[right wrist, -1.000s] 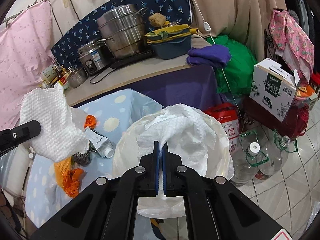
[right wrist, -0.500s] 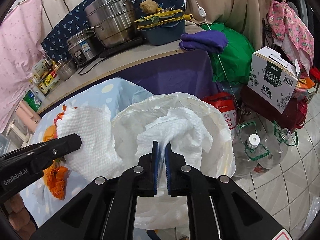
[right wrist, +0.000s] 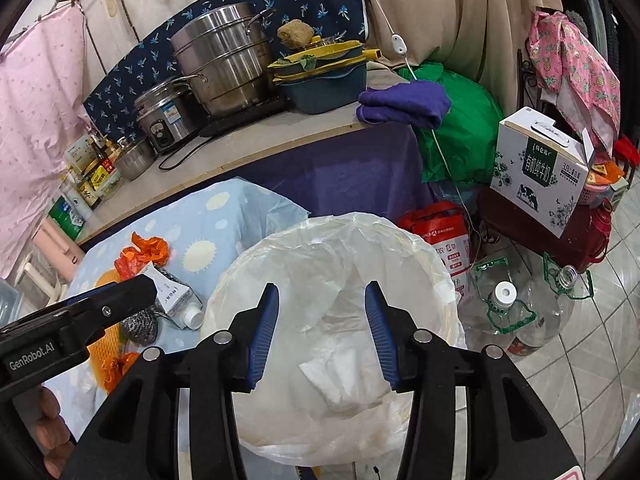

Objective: Collect trash
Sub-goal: 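Open both grippers to drop the tissues into the bin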

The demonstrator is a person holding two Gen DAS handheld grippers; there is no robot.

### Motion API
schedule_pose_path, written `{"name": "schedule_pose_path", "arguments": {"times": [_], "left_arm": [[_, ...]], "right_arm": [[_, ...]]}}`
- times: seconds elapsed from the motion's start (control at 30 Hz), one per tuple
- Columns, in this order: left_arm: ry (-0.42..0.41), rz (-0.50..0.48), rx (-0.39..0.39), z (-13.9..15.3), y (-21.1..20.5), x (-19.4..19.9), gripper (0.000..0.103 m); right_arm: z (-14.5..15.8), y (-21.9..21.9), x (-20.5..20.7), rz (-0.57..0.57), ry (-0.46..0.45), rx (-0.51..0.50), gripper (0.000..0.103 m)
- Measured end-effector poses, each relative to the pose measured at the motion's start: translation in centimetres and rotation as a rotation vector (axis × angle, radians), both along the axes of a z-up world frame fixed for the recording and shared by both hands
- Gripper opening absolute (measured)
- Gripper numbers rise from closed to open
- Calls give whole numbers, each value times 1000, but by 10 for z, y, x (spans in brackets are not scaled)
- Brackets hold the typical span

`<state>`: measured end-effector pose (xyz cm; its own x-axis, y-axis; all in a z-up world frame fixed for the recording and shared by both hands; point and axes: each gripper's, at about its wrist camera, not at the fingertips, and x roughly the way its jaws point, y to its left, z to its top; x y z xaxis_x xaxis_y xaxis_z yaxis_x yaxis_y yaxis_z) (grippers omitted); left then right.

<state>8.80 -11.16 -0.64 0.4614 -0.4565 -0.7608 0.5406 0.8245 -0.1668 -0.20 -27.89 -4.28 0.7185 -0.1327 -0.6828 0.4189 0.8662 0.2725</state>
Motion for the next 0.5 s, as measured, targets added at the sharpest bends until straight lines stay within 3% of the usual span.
{"name": "schedule_pose_path", "arguments": {"times": [0.5], "left_arm": [[-76,149,-3,31,54,4,67]], "right_arm": [[44,37,-5,60,-71,-67,54]]}}
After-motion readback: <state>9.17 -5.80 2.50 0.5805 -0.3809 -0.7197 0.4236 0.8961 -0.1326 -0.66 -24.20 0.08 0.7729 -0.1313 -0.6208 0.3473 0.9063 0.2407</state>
